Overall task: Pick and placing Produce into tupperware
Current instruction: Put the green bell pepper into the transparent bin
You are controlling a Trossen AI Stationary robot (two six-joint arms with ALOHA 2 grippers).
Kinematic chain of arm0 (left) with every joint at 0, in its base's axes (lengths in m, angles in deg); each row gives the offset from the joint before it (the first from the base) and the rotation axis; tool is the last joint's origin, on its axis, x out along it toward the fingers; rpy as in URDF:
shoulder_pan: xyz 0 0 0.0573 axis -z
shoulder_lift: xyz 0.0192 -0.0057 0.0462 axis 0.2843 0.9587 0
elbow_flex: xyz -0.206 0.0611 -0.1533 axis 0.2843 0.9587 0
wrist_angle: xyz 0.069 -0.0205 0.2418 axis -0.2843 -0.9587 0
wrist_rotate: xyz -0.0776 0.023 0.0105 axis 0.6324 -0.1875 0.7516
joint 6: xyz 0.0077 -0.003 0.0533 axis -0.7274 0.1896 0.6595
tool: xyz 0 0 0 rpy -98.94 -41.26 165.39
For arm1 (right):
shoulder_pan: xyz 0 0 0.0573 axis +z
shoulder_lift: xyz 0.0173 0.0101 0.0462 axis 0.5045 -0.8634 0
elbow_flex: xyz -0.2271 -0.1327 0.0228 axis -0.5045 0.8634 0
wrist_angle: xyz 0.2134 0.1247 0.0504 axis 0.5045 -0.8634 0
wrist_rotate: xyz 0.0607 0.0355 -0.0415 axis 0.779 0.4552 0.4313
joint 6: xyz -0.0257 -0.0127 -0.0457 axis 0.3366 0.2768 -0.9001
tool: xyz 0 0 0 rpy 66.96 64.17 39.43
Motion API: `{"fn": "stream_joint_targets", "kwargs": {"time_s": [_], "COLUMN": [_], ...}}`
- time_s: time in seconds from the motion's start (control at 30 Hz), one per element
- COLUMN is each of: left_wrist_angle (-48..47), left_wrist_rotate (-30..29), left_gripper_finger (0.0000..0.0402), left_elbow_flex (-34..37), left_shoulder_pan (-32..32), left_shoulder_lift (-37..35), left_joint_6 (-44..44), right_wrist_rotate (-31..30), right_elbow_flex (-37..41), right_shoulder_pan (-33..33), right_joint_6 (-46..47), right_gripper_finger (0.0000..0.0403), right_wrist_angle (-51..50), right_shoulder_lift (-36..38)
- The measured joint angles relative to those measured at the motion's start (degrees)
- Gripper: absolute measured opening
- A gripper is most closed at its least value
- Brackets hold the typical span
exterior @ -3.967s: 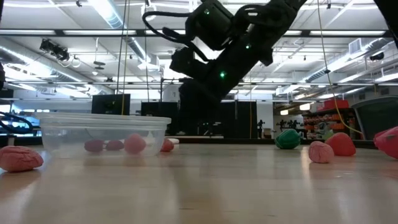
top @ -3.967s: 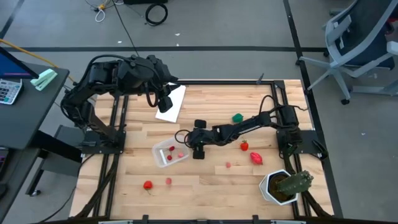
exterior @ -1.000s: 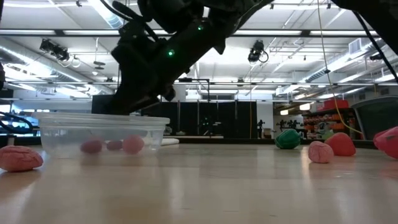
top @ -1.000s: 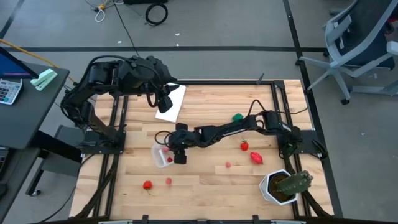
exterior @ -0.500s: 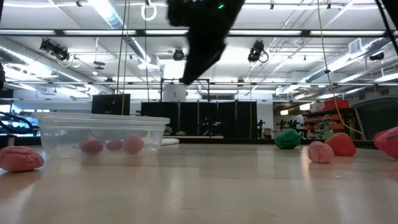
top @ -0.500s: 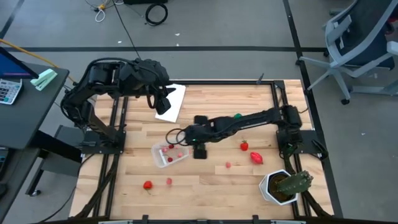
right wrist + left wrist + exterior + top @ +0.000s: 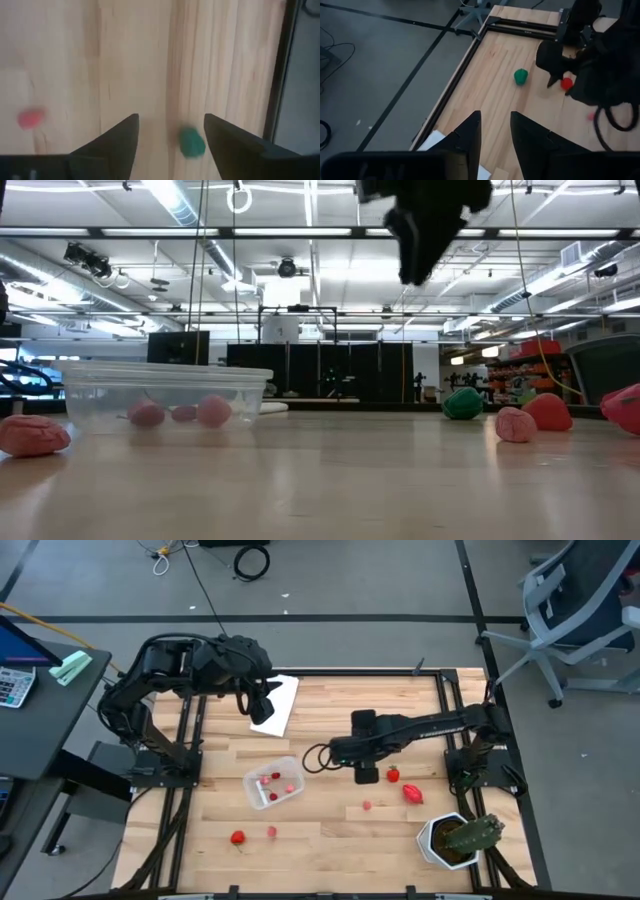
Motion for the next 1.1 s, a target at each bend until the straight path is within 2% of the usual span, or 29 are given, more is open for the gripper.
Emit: {"fn": "stream_joint_targets", "kwargs": {"time_s": [0.13, 0.23, 0.33, 0.43, 0.63, 0.73, 0.83, 1.1], "left_wrist_angle": [-1.4, -1.9, -1.9, -1.9, -1.9, -1.9, -1.9, -2.0], "left_wrist_rotate": [0.0, 0.0, 0.0, 0.0, 0.0, 0.0, 0.0, 0.0], "left_gripper_finger": [0.011, 0.0112, 0.011, 0.011, 0.011, 0.011, 0.0112, 0.0111], "left_elbow_flex": [0.0, 0.0, 0.0, 0.0, 0.0, 0.0, 0.0, 0.0], "left_shoulder_pan": [0.0, -0.1, -0.1, -0.1, -0.2, -0.2, -0.2, -0.2], "left_shoulder_lift": [0.0, 0.0, 0.0, 0.0, 0.0, 0.0, 0.0, 0.0], "left_joint_6": [0.0, 0.9, 2.9, 3.5, 4.3, 6.0, 6.5, 6.6], "right_wrist_rotate": [-0.1, -3.0, -6.4, -6.6, -5.9, -3.0, 0.8, 1.7], "right_elbow_flex": [7.5, 14.6, 20.4, 24.1, 25.7, 25.7, 25.7, 25.7], "right_shoulder_pan": [-0.1, -0.9, -3.3, -6.4, -11.9, -14.1, -15.6, -18.5], "right_joint_6": [0.2, -0.5, -3.6, -7.9, -12.3, -15.0, -17.0, -19.8], "right_gripper_finger": [0.0261, 0.027, 0.0271, 0.0266, 0.025, 0.0249, 0.0252, 0.0268], "right_wrist_angle": [-0.4, -0.3, 0.7, 5.4, 11.3, 11.5, 12.1, 14.7], "right_shoulder_lift": [-0.1, -0.1, -0.2, -0.2, -0.2, -0.2, -0.2, -0.2]}}
